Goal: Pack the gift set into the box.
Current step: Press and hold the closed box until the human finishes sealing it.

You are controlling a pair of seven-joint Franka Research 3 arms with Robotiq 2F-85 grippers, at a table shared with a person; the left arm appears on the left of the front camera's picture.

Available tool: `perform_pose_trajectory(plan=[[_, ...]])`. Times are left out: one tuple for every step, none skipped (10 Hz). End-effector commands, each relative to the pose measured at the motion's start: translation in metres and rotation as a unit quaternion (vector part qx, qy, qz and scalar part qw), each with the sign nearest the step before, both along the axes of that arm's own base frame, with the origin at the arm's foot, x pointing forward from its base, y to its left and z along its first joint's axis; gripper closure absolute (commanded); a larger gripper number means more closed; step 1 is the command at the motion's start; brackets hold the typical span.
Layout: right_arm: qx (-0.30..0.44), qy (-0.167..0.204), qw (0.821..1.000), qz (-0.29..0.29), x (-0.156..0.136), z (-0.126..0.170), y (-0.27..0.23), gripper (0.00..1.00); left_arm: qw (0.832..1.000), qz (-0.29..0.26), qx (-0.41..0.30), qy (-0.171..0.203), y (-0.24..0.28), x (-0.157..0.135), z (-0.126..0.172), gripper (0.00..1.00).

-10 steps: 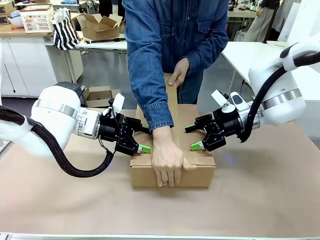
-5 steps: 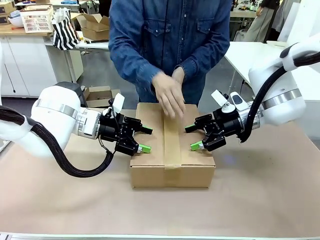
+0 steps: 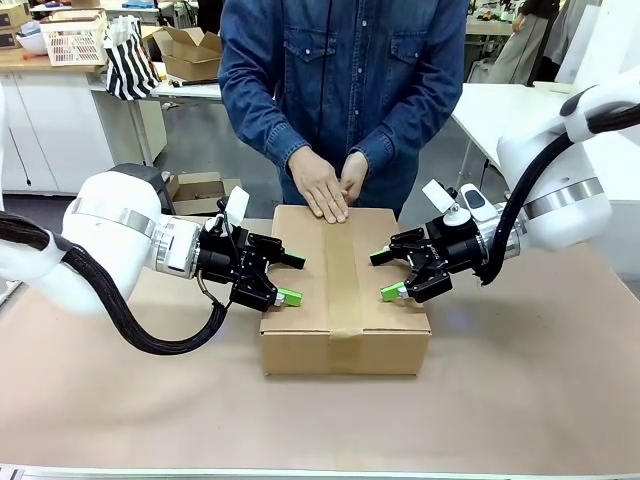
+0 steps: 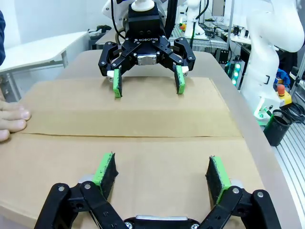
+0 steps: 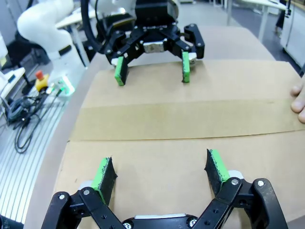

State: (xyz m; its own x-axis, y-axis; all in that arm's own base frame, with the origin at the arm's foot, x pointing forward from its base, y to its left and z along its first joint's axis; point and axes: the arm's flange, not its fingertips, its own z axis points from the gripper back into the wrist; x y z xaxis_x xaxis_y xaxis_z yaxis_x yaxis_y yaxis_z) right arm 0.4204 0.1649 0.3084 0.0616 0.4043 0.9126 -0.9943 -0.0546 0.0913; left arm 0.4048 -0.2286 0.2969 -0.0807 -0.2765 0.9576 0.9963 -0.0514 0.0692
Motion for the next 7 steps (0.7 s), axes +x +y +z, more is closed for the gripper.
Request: perform_pose_trajectory(plan=[[-0.002,0.011,1.000,-0.006,-0.0008,0.0004,-0.0010,0.00,1.000,-0.004,0.001,-0.001,0.0007,-0.0010,0.0002,0.00],[-0.002,0.011,1.000,-0.006,-0.0008,0.0004,-0.0010,0.00,1.000,-0.004,0.001,-0.001,0.0007,-0.0010,0.0002,0.00],[-0.002,0.011,1.000,-0.006,-0.0008,0.0004,-0.0010,0.00,1.000,-0.004,0.001,-0.001,0.0007,-0.0010,0.0002,0.00],[-0.002,0.011,1.000,-0.006,-0.0008,0.0004,-0.0010,0.00,1.000,-0.004,0.001,-0.001,0.0007,-0.0010,0.0002,0.00],[-0.002,0.011,1.000,-0.006,-0.0008,0.0004,-0.0010,0.00,1.000,-0.004,0.001,-0.001,0.0007,-0.0010,0.0002,0.00],[-0.002,0.011,1.000,-0.006,-0.0008,0.0004,-0.0010,0.00,1.000,-0.004,0.001,-0.001,0.0007,-0.0010,0.0002,0.00],[-0.002,0.011,1.000,-0.006,-0.0008,0.0004,-0.0010,0.00,1.000,-0.004,0.001,-0.001,0.0007,-0.0010,0.0002,0.00]])
